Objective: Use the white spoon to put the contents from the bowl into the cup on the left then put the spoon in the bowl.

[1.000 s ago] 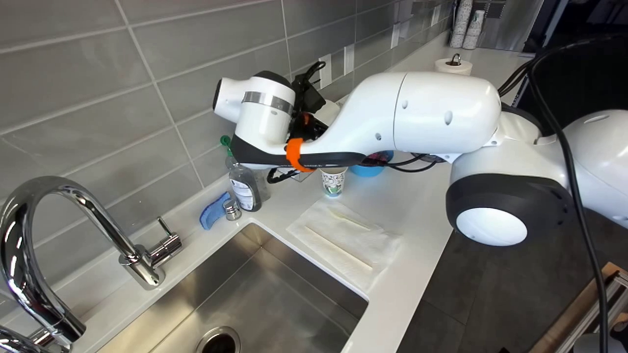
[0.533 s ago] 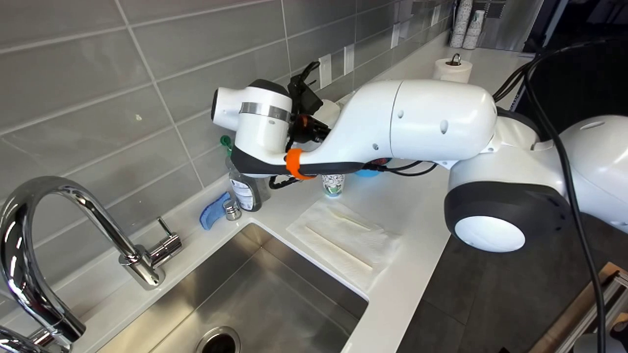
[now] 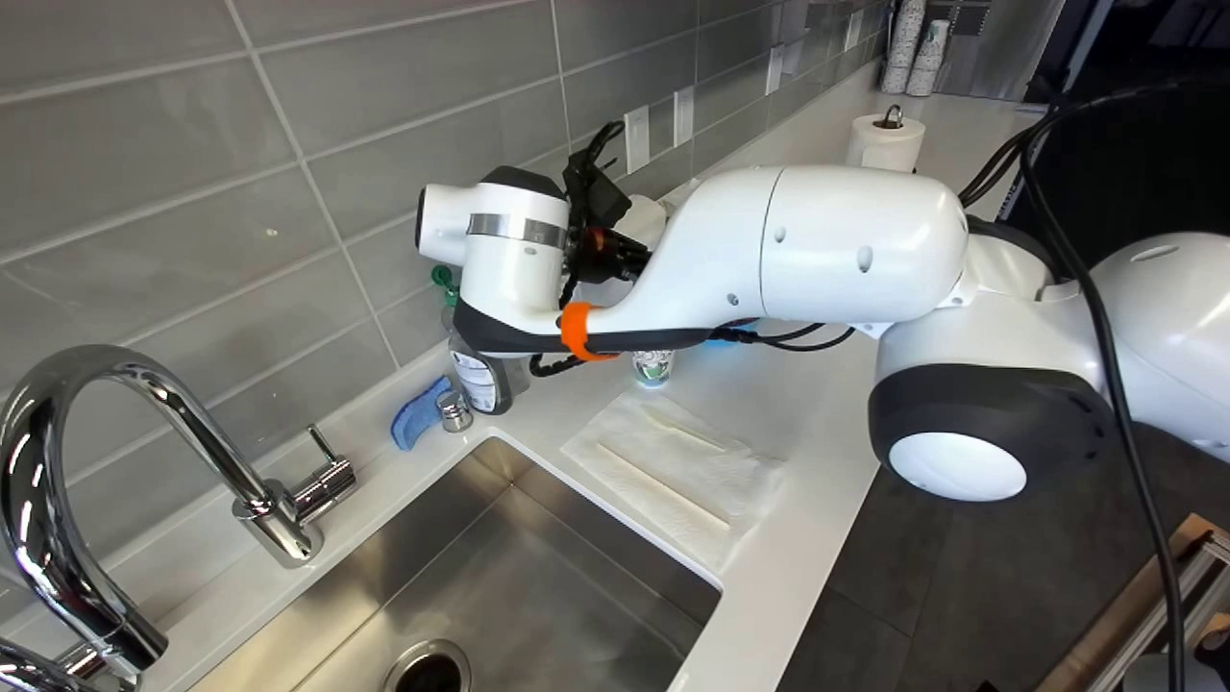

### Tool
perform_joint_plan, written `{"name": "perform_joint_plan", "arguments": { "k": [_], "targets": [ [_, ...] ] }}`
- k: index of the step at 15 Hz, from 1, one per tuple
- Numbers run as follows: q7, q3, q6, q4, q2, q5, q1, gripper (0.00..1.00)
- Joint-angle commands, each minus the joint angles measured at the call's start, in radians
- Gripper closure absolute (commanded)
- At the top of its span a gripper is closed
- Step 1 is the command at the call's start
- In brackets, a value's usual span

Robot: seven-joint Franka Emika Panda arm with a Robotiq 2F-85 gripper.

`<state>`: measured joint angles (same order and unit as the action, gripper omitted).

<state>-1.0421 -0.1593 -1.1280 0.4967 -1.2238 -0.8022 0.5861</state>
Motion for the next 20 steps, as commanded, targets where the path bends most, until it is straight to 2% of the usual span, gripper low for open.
{"name": "perform_joint_plan", "arguments": {
  "k": [1, 20],
  "targets": [
    [-0.023, -0.004, 0.018, -0.033, -0.03, -0.022, 0.006, 0.96],
    [-0.059, -0.02, 0.072, -0.015, -0.05, -0.081, 0.043, 0.96]
  ]
}}
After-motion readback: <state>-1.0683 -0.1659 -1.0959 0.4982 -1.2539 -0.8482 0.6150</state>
